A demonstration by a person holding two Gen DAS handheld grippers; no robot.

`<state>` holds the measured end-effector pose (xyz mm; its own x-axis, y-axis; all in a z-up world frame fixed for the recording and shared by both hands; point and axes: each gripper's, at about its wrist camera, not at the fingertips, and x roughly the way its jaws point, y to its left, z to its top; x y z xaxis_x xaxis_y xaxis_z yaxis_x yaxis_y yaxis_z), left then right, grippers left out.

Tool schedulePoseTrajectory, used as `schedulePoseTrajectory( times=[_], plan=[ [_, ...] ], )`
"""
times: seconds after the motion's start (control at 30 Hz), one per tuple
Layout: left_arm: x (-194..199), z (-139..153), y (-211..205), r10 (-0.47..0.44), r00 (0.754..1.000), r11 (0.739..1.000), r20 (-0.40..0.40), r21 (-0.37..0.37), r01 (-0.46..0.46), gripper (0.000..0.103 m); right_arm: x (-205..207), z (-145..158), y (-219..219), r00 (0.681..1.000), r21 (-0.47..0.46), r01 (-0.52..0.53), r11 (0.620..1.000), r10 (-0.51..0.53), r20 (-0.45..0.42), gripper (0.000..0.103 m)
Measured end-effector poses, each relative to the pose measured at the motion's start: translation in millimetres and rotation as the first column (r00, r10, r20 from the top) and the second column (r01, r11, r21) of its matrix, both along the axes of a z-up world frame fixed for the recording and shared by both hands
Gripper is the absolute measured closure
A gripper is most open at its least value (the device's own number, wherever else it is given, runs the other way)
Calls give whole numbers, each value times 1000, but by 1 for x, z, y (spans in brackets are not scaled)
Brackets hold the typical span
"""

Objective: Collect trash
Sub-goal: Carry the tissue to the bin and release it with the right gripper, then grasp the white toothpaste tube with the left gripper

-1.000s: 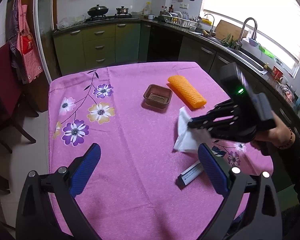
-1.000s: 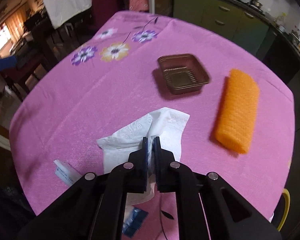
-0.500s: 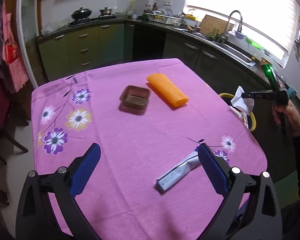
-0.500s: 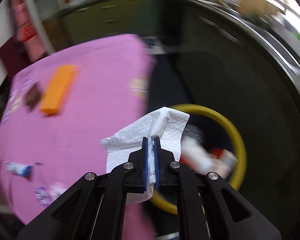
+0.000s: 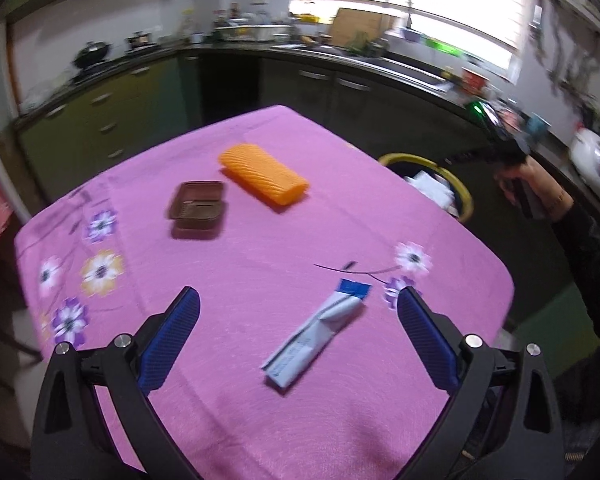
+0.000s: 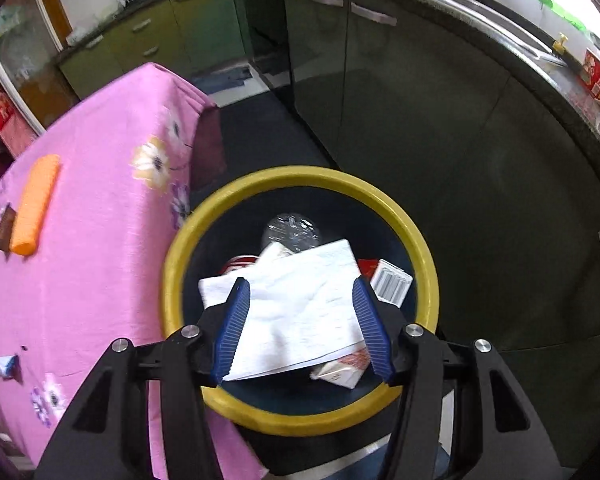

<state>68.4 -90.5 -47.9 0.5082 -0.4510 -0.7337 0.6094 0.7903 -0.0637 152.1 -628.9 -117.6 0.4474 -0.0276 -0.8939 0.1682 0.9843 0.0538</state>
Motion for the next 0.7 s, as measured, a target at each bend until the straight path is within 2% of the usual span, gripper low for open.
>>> schedulePoseTrajectory(
  times=[0.13, 0.23, 0.3, 0.43, 0.53, 0.6, 0.7],
  plan=[
    [5, -15, -13, -136, 991, 990, -7, 31, 136, 9, -12, 15, 17, 999, 1, -39, 999, 39, 26, 49],
    [12, -31, -25, -247, 968, 966, -38, 71, 249, 9, -12, 24, 33, 997, 0, -70, 998, 70, 41, 49],
    [18, -45, -33, -318, 943, 942, -94, 81, 326, 9, -14, 28, 43, 995, 4, -91, 996, 91, 50, 49],
    [30, -66, -43, -384, 908, 912, -170, 87, 402, 10, -17, 32, 61, 990, 5, -131, 991, 131, 47, 47],
    [36, -79, -44, -389, 897, 904, -209, 103, 415, 20, -17, 32, 70, 988, 5, -149, 989, 149, 41, 46],
    [39, -85, -44, -384, 895, 902, -225, 114, 416, 33, -17, 32, 74, 987, 8, -156, 988, 156, 43, 45],
    [41, -93, -44, -383, 891, 899, -245, 125, 420, 43, -15, 31, 77, 985, 14, -167, 986, 166, 47, 44]
  ],
)
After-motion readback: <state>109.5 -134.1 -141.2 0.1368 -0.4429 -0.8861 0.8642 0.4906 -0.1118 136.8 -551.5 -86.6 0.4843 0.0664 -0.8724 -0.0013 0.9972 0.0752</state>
